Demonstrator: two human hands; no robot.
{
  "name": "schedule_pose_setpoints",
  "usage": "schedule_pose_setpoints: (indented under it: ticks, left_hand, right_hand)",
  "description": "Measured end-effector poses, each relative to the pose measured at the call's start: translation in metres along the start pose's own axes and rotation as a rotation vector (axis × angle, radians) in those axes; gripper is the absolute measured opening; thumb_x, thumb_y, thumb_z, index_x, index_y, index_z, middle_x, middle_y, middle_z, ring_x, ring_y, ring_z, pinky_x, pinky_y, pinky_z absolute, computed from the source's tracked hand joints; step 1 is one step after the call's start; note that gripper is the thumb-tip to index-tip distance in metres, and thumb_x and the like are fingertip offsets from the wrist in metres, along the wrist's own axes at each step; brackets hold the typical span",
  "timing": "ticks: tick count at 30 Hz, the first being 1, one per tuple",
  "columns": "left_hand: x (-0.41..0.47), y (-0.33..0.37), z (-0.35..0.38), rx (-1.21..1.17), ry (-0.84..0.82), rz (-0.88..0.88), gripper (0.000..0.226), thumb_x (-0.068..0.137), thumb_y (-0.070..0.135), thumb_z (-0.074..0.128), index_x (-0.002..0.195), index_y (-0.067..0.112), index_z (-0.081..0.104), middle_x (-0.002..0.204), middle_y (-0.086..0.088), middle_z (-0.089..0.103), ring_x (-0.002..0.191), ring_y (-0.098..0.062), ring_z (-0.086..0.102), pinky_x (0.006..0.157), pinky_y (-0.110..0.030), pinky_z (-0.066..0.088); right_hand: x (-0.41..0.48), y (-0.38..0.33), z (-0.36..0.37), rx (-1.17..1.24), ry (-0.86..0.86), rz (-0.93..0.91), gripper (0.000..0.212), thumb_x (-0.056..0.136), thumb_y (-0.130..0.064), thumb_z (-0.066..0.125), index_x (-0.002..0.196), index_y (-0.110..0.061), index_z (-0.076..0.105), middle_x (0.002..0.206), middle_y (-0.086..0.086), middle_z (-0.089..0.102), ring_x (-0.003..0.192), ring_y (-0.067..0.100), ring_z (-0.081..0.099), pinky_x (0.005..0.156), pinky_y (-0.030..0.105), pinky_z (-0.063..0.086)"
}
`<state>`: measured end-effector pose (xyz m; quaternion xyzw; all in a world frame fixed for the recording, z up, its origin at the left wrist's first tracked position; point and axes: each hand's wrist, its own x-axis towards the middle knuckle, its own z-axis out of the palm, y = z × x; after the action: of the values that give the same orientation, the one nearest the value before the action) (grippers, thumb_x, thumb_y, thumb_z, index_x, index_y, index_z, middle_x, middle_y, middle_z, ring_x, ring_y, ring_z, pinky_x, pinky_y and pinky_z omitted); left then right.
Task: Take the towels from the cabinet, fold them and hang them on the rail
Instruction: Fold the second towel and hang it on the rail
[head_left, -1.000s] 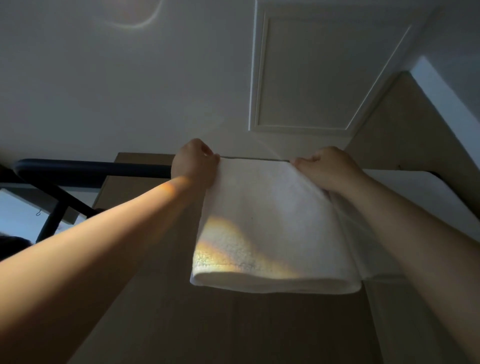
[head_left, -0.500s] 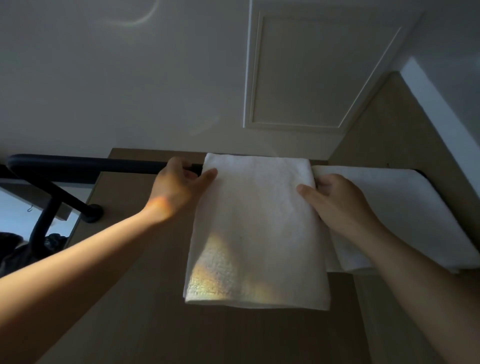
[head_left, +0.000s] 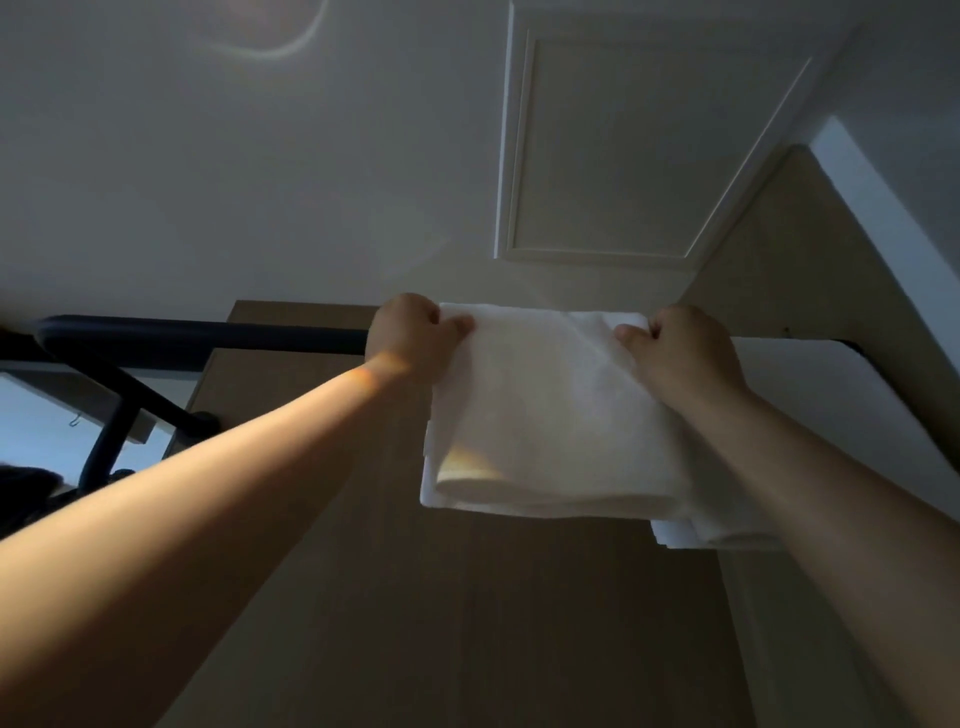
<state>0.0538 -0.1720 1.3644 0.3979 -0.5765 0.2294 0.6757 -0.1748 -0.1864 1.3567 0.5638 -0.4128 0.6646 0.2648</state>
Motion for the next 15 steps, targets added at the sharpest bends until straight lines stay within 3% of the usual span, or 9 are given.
schedule_pose_setpoints:
  ticks: [3,7,11,15]
  left_hand:
    - [-0.004,-0.007,0.004,0.061,0.01,0.077,0.049,0.09,0.033,0.063,0.052,0.012,0.039,0.052,0.0,0.038,0.048,-0.013,0.034,0.044,-0.027,0.023]
    - [-0.012,-0.016,0.004,-0.027,0.009,0.06,0.042,0.089,0.033,0.065,0.065,0.0,0.056,0.057,-0.004,0.046,0.054,-0.018,0.04,0.045,-0.023,0.024]
    - [-0.017,-0.015,0.002,-0.18,-0.014,-0.027,0.045,0.089,0.033,0.067,0.08,-0.011,0.064,0.065,-0.007,0.049,0.062,-0.019,0.044,0.051,-0.028,0.028]
    - [-0.033,-0.016,-0.007,-0.287,-0.138,-0.086,0.045,0.089,0.037,0.066,0.06,0.003,0.059,0.053,0.004,0.056,0.054,-0.016,0.052,0.054,-0.026,0.04]
  right_hand:
    - [-0.003,0.001,0.001,-0.189,0.032,-0.069,0.043,0.097,-0.041,0.053,0.104,0.0,0.061,0.111,0.024,0.063,0.106,0.04,0.059,0.073,0.035,0.037]
    - [-0.012,0.002,-0.001,-0.266,0.081,-0.093,0.041,0.096,-0.045,0.054,0.112,-0.008,0.061,0.115,0.017,0.065,0.108,0.036,0.059,0.077,0.035,0.041]
    - [-0.025,0.005,-0.01,-0.044,0.026,-0.051,0.051,0.091,-0.047,0.059,0.128,-0.011,0.054,0.126,0.01,0.061,0.117,0.031,0.055,0.087,0.037,0.044]
    - [-0.051,0.017,-0.015,0.115,-0.136,0.005,0.064,0.091,-0.054,0.055,0.136,-0.01,0.046,0.125,0.004,0.059,0.103,0.02,0.058,0.071,0.028,0.042]
